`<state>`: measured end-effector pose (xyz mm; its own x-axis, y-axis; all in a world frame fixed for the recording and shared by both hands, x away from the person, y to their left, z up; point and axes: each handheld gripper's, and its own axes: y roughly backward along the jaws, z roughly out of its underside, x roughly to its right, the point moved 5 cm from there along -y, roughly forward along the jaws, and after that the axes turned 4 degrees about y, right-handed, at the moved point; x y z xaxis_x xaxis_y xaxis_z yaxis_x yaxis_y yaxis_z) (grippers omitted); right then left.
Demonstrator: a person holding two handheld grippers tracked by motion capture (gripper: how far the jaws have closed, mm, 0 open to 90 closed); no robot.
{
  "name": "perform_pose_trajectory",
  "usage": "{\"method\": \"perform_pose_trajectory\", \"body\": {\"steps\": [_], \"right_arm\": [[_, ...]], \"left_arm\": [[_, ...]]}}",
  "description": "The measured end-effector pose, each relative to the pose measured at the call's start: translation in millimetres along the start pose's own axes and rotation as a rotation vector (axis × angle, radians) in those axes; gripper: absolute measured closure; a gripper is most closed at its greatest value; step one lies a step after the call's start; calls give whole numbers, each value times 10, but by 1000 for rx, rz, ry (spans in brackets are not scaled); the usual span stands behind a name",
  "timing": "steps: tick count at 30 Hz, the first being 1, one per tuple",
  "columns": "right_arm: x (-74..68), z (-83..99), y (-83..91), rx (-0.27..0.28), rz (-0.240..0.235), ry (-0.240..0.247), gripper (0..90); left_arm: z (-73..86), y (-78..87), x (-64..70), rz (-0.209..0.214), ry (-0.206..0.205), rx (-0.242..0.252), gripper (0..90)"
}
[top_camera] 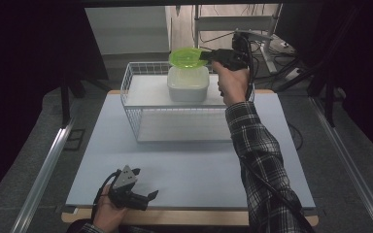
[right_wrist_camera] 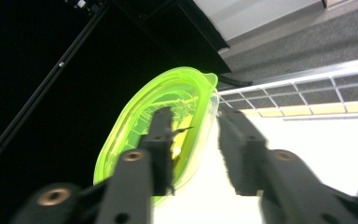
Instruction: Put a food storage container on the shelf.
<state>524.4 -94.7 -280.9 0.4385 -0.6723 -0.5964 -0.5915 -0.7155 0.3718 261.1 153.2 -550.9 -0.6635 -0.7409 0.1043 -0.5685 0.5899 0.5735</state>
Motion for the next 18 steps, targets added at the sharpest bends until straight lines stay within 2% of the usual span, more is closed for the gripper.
{"method": "perform_pose_trajectory", "body": {"steps": [2, 5, 9, 13, 18], "right_arm": [[-15, -9, 19, 10, -8, 24, 533], [-46, -5, 78, 10, -3, 95, 397], [-54, 91, 214, -19, -9, 178, 291], [-13, 306, 415, -19, -20, 263, 234], [89, 701, 665, -31, -22, 359, 159]], "left_arm": [[2, 1, 1, 0, -1, -2, 0], [1, 4, 2, -2, -1, -1, 0], [2, 1, -2, -2, 2, -3, 0], [-1, 6, -12, 1, 11, 3, 7], [-2, 8, -30, -18, 17, 12, 18]]}}
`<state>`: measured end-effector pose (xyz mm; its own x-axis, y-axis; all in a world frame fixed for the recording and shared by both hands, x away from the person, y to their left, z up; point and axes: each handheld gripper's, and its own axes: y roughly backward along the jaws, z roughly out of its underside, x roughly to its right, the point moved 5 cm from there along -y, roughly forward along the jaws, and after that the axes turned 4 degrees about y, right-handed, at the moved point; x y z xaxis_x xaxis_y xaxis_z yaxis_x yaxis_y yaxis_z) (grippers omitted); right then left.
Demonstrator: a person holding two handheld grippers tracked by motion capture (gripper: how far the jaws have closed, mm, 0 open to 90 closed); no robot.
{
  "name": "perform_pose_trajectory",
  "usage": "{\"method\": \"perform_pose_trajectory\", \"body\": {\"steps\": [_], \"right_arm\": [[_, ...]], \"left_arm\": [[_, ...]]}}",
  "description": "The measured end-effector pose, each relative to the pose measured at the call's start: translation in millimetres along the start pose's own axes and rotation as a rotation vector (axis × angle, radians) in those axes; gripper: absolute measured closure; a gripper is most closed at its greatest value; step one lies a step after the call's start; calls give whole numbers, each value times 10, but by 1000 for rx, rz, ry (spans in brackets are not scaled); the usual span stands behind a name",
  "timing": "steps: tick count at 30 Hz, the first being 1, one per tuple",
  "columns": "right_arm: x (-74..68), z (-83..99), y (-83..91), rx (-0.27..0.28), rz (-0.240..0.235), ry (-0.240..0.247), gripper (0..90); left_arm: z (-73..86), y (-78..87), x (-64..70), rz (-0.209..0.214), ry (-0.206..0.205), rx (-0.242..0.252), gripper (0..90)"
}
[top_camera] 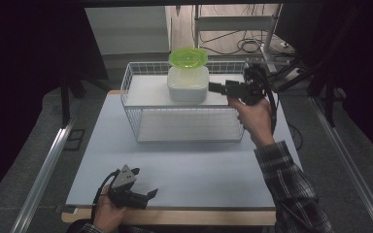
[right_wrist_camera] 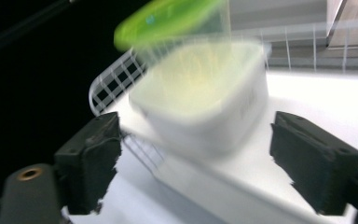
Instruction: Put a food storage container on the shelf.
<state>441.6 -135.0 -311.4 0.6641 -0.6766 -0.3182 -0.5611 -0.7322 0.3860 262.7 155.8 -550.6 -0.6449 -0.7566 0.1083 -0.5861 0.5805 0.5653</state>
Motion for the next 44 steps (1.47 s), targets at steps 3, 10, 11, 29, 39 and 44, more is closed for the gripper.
{"method": "perform_pose_trajectory", "body": {"steps": [3, 10, 11, 29, 39, 44], "right_arm": [[-9, 277, 100, -12, 6, 51, 98], [53, 1039, 268, -32, 53, 186, 58], [71, 1139, 281, -32, 60, 201, 56], [433, 2296, 360, -163, 109, 236, 41], [508, 2599, 328, -288, 128, 257, 45], [519, 2629, 300, -316, 143, 287, 45]], "left_arm": [[5, -4, -12, -4, 2, 0, 20], [17, -24, -37, -4, 6, -6, 13], [21, -29, -35, -7, 2, -12, 12], [52, -69, -11, -25, -29, -54, 10], [80, -96, -9, -29, -44, -81, 9], [78, -106, -10, -30, -49, -84, 9]]}}
